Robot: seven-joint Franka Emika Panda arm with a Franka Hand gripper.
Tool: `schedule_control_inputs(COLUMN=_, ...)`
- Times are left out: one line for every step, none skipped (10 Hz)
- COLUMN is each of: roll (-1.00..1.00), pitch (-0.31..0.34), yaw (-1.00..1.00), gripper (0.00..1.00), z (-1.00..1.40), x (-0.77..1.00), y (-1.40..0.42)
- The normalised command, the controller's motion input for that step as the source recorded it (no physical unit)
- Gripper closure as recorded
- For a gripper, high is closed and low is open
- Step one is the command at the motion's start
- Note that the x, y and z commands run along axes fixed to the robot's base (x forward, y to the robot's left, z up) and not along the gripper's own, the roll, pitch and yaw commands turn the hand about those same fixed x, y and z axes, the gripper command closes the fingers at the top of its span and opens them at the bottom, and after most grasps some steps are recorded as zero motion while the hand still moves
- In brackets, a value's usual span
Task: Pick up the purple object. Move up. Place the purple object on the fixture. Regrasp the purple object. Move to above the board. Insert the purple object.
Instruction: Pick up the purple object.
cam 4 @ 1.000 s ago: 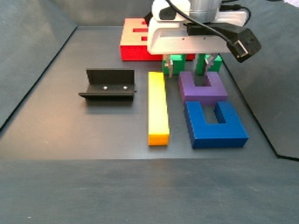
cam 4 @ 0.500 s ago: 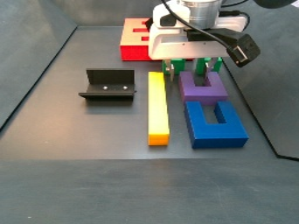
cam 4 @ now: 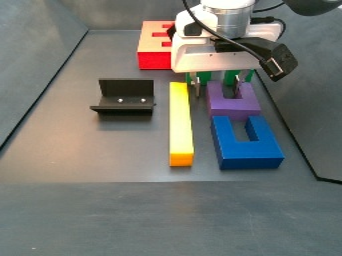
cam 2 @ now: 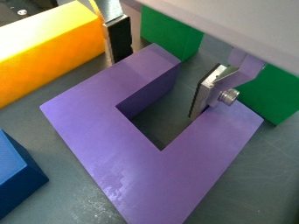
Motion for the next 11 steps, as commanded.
schedule_control_inputs(roll=0.04, pitch=0.0, yaw=-0.2, gripper=0.0, z=0.0, x=0.0, y=-0.09)
schedule_control_inputs(roll=0.03, pitch=0.007, yaw=-0.32, gripper=0.0, z=0.0, x=0.0, y=-0.05)
schedule_control_inputs(roll=0.01, pitch=0.0, yaw=-0.17, gripper=0.0, z=0.0, x=0.0, y=0.0)
schedule_control_inputs(roll=0.0, pitch=0.0, yaw=0.0, gripper=0.0, z=0.0, x=0.0, y=0.0)
schedule_control_inputs(roll=0.0, pitch=0.0, yaw=0.0, gripper=1.0, z=0.0, x=0.0, y=0.0)
schedule_control_inputs(roll=0.0, pitch=0.0, yaw=0.0, gripper=1.0, z=0.0, x=0.0, y=0.0)
schedule_control_inputs(roll=0.0, pitch=0.0, yaw=0.0, gripper=1.0, z=0.0, x=0.0, y=0.0)
schedule_control_inputs(roll=0.0, pitch=0.0, yaw=0.0, gripper=1.0, z=0.0, x=0.0, y=0.0)
schedule_control_inputs(roll=0.0, pitch=0.0, yaw=0.0, gripper=1.0, z=0.0, x=0.0, y=0.0)
schedule_control_inputs(roll=0.0, pitch=0.0, yaw=0.0, gripper=1.0, z=0.0, x=0.0, y=0.0)
schedule_control_inputs(roll=0.0, pitch=0.0, yaw=0.0, gripper=1.0, z=0.0, x=0.0, y=0.0)
